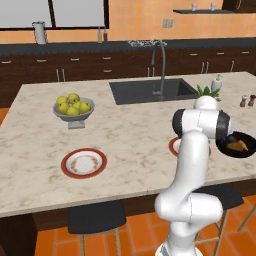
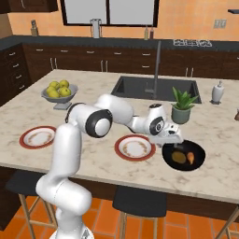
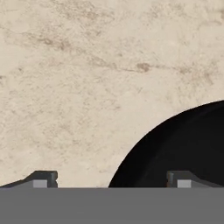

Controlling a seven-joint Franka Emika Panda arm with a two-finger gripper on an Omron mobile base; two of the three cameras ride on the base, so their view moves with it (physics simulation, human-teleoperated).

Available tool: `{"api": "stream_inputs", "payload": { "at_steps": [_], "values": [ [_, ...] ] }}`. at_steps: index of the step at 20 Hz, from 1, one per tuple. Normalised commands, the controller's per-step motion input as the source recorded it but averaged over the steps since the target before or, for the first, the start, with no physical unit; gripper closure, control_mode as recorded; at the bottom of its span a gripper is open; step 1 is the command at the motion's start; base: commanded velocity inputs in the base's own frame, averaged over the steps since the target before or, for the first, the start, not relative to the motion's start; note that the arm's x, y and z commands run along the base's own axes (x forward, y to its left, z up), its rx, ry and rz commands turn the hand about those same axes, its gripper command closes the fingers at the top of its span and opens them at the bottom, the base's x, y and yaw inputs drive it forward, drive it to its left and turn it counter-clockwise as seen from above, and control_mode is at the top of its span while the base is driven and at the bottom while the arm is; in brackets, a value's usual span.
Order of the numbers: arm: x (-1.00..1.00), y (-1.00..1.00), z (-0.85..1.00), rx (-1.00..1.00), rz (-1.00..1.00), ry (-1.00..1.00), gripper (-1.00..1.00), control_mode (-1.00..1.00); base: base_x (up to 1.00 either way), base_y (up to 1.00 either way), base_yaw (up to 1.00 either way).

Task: Pick the chicken drumstick and avocado from their plates and place them in the bowl. Then put the bowl in the fridge.

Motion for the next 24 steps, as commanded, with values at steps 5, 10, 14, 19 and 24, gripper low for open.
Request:
{"api": "stream_inputs", "payload": {
  "at_steps": [5, 10, 14, 19, 24],
  "values": [
    [-0.24, -0.62, -0.2, 0.0, 0.0, 0.02, 1.0, -1.0, 0.0, 0.0, 0.0],
    [-0.58, -0.36, -0.5, 0.04, -0.01, 0.06, 1.0, -1.0, 0.0, 0.0, 0.0],
    [-0.86, -0.02, -0.11, 0.1, -0.04, 0.04, 1.0, -1.0, 0.0, 0.0, 0.0],
    [-1.0, 0.29, 0.27, 0.13, 0.0, -0.02, 1.0, -1.0, 0.0, 0.0, 0.0],
    [-1.0, 0.91, 0.99, 0.0, 0.02, -0.19, 1.0, -1.0, 0.0, 0.0, 0.0]
  ]
}}
